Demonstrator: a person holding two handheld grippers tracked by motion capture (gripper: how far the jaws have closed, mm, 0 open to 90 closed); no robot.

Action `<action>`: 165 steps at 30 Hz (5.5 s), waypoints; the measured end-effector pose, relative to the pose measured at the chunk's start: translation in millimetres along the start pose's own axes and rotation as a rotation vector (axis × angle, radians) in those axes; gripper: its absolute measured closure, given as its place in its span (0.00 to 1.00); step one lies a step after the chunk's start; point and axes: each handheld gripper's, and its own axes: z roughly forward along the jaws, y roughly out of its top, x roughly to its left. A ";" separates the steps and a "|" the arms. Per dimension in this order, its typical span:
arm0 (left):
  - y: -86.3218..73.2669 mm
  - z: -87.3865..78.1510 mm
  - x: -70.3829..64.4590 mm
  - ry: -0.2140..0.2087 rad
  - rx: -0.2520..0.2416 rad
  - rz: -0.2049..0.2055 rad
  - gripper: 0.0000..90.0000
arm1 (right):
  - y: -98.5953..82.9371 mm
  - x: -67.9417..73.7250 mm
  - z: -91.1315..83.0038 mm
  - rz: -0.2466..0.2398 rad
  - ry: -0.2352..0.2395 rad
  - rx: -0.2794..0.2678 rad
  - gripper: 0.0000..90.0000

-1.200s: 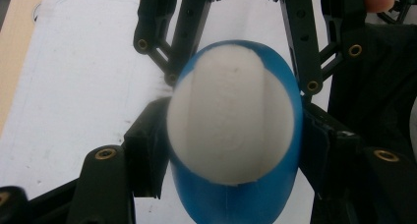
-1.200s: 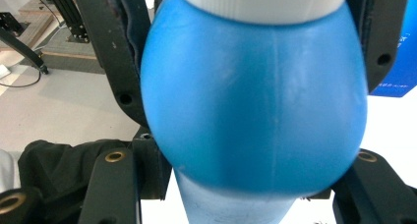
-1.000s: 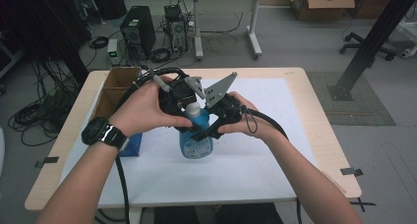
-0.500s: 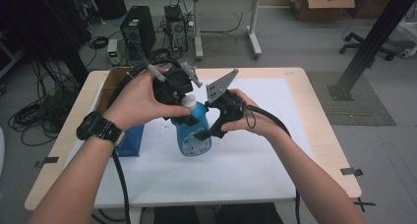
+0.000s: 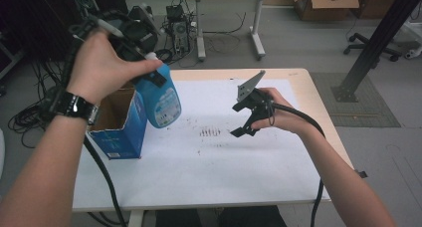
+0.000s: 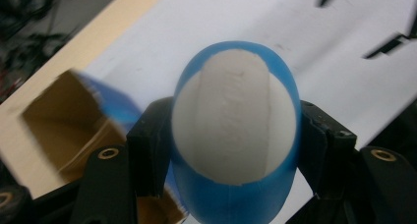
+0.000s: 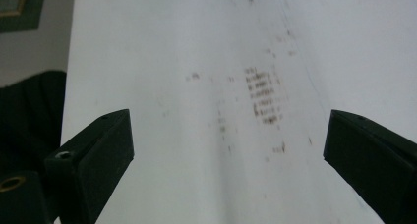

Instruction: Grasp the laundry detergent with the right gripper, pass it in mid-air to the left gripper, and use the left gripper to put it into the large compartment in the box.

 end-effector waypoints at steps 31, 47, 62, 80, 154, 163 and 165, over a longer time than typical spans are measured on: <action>-59.9 -3.8 105.2 0.278 0.067 -0.649 0.43 | -91.3 -25.2 -77.3 0.135 -0.154 0.221 0.06; -80.9 60.9 110.2 0.251 0.153 -0.661 0.43 | -100.5 -22.9 -82.4 0.146 -0.155 0.217 0.07; -96.4 104.6 109.9 0.225 0.212 -0.669 0.43 | -101.1 -21.4 -79.3 0.146 -0.152 0.217 0.07; -104.5 129.5 106.2 0.226 0.254 -0.669 0.43 | -100.8 -21.3 -77.7 0.148 -0.146 0.214 0.06; -22.1 97.7 30.4 0.121 0.162 -0.348 0.16 | -79.5 -5.6 -82.4 0.103 -0.136 0.203 0.06; -8.8 125.3 8.9 0.053 0.159 -0.285 0.10 | -74.4 -5.9 -81.7 0.098 -0.126 0.199 0.06; -7.3 131.0 5.1 0.033 0.161 -0.274 0.08 | -73.6 -5.6 -80.9 0.094 -0.119 0.202 0.06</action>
